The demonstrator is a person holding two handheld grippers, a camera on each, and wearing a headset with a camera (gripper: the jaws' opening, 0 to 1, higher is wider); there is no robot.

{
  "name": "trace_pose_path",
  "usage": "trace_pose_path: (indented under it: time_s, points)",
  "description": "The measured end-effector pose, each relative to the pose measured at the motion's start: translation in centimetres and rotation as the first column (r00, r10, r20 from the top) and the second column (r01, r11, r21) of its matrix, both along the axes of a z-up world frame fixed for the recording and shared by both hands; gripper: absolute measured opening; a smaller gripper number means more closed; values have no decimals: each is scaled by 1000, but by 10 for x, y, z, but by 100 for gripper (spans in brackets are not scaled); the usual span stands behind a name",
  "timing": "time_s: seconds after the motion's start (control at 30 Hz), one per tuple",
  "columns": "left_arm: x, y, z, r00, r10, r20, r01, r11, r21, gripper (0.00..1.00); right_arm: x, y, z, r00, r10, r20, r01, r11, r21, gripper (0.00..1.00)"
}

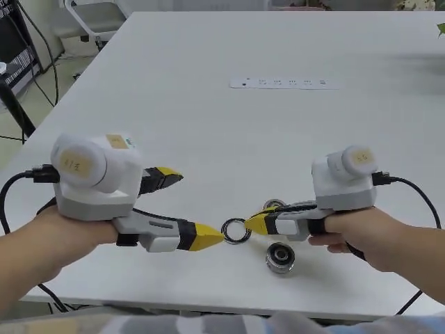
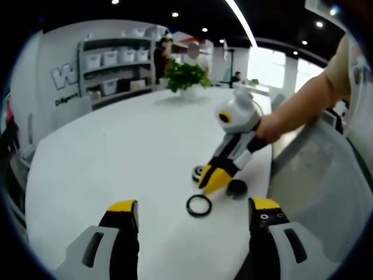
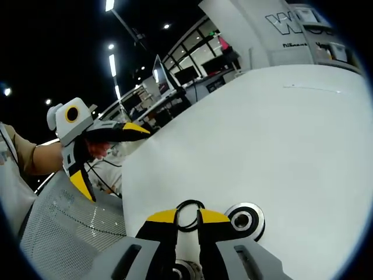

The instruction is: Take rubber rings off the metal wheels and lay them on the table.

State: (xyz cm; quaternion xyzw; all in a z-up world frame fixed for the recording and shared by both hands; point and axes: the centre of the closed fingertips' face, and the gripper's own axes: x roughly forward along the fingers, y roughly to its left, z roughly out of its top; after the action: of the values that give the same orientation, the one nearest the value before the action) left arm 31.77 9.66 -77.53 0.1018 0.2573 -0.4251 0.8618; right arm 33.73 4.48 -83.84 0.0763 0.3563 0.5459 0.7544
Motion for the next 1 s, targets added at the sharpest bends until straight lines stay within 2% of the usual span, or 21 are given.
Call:
trace_pose_path:
  time_s: [0.33,0.67,1.0]
  points:
    - [5,-6,3,1000,-11,-1,11,1000,-4,77,8,-3,27,999,-21,34,19,998,64,15]
    - [10,-8,8,1000,-4,-12,4,1000,-25,76,11,-19,38,995,-23,100,18,998,53,21]
    - [16,-12,11,1000,-10,-9,9,1000,-20,74,18,-38,43,988,-40,152,36,999,30,27]
